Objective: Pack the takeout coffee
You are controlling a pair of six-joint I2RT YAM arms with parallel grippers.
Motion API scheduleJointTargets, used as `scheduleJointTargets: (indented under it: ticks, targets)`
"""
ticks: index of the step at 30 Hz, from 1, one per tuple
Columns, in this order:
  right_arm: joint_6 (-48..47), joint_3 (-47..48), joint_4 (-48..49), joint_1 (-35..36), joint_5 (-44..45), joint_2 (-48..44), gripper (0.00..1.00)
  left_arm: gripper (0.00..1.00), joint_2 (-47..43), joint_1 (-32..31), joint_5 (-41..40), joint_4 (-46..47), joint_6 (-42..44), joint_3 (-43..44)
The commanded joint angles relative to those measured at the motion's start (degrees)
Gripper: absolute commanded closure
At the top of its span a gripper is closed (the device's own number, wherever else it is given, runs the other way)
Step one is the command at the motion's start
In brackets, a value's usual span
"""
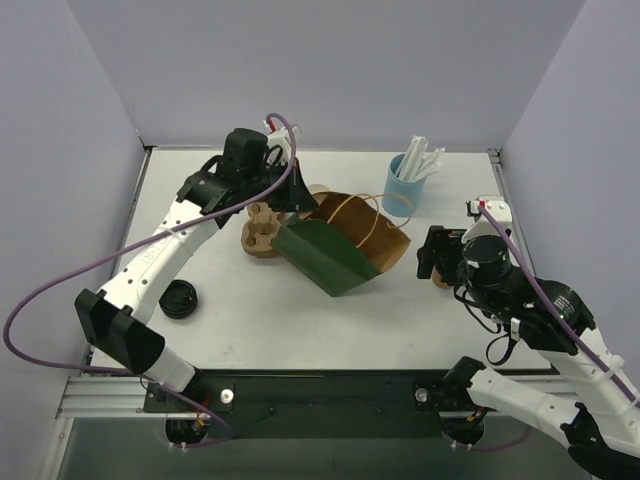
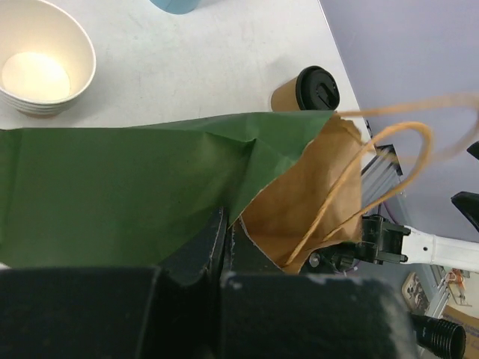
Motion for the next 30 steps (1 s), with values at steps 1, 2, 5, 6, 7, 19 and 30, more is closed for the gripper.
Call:
scheduleJointTargets:
  ticks: [1, 2, 5, 6, 7, 19, 30]
  targets:
    - [-0.1, 2.2, -0.8, 0.3, 2.1, 0.6, 0.13, 1.00, 2.9, -0.3, 3.6, 0.6, 2.5, 4.8]
    - [-0.3, 2.2, -0.8, 0.3, 1.8, 0.9, 0.13, 1.00, 4.2, -0.4, 3.9, -0.7, 2.9, 5.7]
    - [-0.4, 1.8, -0.4, 0.2, -0.1, 1.7, 0.13, 1.00, 5.5, -0.6, 4.5, -1.0, 3.6, 6.9]
    - [-0.6, 1.6, -0.2, 0.3, -0.4, 2.1, 0.13, 1.00, 5.5, -0.6, 4.5, -0.7, 3.4, 6.9]
    - [-0.4, 1.3, -0.1, 0.2, -0.5, 2.3, 0.13, 1.00, 5.3, -0.8, 4.2, -0.4, 3.2, 6.8]
    - [2.3, -0.2, 0.3, 0.2, -1.1, 3.4, 0.13, 0.49, 5.4, -0.8, -5.5, -1.0, 4.3, 8.0]
    - [1.0, -2.3, 0.9, 0.3, -6.2, 2.7, 0.13, 0.38, 9.7, -0.8, -31.4, -14.4, 11.0, 22.0]
